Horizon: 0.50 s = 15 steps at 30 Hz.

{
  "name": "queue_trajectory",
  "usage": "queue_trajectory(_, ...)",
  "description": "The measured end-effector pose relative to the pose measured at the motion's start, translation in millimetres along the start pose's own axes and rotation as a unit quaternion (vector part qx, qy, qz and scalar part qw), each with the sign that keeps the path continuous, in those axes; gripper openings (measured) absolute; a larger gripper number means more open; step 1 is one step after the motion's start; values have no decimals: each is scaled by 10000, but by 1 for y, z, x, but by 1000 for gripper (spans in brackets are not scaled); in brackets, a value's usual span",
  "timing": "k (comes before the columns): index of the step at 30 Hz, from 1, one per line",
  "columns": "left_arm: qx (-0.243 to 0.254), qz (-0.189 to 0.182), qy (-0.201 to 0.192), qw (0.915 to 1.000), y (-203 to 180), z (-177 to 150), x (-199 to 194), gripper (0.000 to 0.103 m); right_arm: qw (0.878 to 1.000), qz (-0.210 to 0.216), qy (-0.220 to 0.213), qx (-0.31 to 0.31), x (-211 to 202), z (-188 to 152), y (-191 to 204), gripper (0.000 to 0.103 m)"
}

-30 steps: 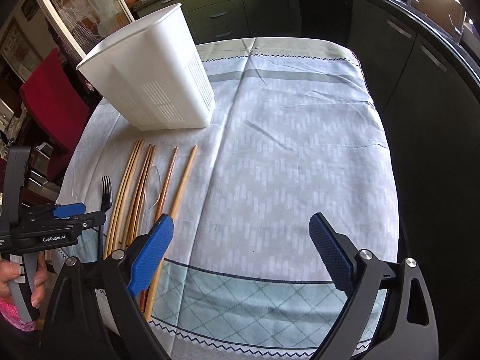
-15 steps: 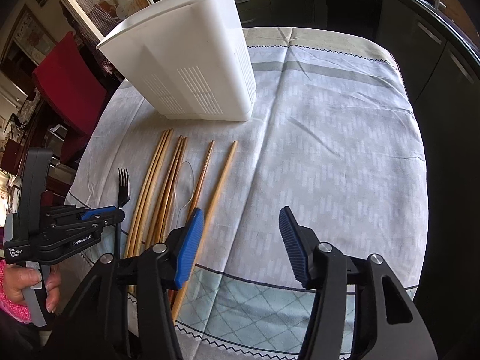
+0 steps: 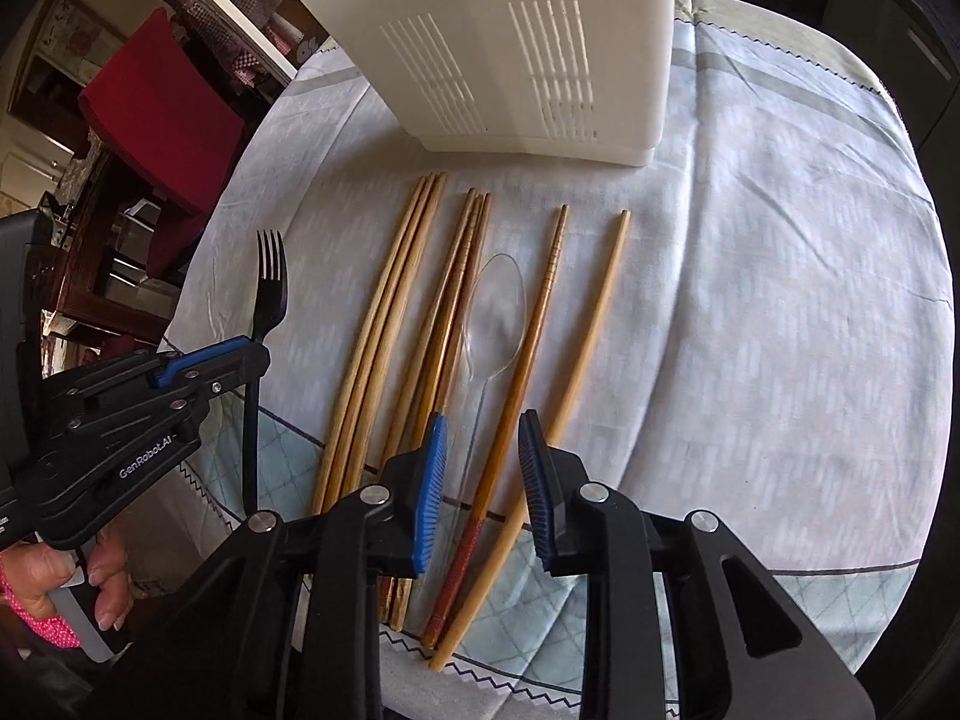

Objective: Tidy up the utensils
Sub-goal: 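Close the right gripper on the clear spoon while the left gripper lifts the black fork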

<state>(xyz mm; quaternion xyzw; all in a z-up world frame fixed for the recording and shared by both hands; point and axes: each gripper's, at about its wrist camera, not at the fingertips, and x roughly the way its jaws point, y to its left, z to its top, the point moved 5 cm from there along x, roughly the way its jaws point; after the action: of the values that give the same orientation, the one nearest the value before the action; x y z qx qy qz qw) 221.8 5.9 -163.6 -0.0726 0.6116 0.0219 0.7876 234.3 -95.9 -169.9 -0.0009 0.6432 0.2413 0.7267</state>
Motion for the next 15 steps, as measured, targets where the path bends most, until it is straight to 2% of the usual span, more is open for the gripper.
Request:
queue_trajectory(6, 41, -58, -50, 10000, 3, -7, -6, 9, 9997, -138, 176, 18, 16, 9, 4, 20)
queue_trajectory(11, 70, -113, -111, 9998, 3, -8, -7, 9, 9993, -281, 238, 43, 22, 13, 9, 20)
queue_trajectory(15, 107, -129, -179, 9997, 3, -9, -9, 9, 9985, -477, 249, -2, 26, 15, 12, 14)
